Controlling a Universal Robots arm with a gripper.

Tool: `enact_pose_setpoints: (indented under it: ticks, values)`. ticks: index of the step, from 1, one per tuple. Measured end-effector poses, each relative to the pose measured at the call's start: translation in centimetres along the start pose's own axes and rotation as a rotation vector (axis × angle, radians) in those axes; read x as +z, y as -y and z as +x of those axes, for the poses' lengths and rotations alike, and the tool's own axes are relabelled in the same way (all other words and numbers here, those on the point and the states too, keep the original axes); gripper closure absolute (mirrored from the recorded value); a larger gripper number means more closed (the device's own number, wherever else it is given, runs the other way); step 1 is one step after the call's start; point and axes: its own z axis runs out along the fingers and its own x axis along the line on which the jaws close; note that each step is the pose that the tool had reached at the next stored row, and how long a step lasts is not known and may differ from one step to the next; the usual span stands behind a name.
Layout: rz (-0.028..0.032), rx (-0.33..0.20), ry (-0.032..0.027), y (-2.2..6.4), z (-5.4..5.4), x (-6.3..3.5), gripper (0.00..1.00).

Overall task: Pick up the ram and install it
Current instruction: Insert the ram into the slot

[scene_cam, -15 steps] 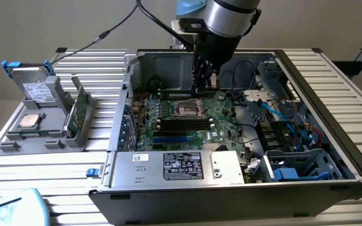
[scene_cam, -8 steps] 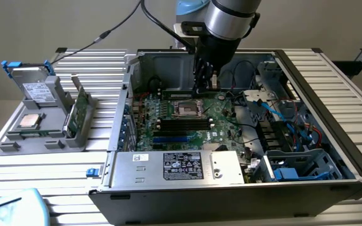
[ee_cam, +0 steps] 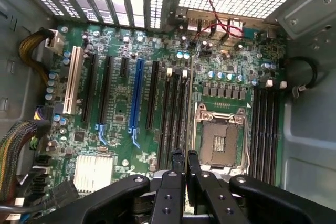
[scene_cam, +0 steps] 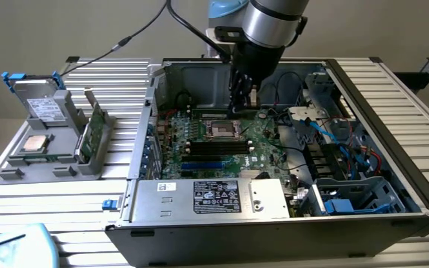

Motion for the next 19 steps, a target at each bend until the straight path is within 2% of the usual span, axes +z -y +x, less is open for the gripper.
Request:
enact_pose_setpoints:
  ticks: [2, 4, 8, 13, 15, 17, 19]
  values:
    - [0.0009, 0.017, -0.002, 0.02, 0.0, 0.11, 0.86]
    - [0.0019, 0.031, -0.0017, 0.06, 0.0, 0.33, 0.86]
    - [0.0023, 0.037, -0.0028, 0.18, -0.1, 1.0, 0.86]
    - [0.0047, 0.038, -0.0092, 0.28, -0.4, 1.81, 0.86]
    - [0.0122, 0.038, -0.0162, 0.19, -0.7, 1.98, 0.86]
    - [0.0213, 0.038, -0.0289, 0.08, -0.8, 2.09, 0.86]
    - [0.0263, 0.038, -0.0439, -0.02, -1.0, 2.2, 0.86]
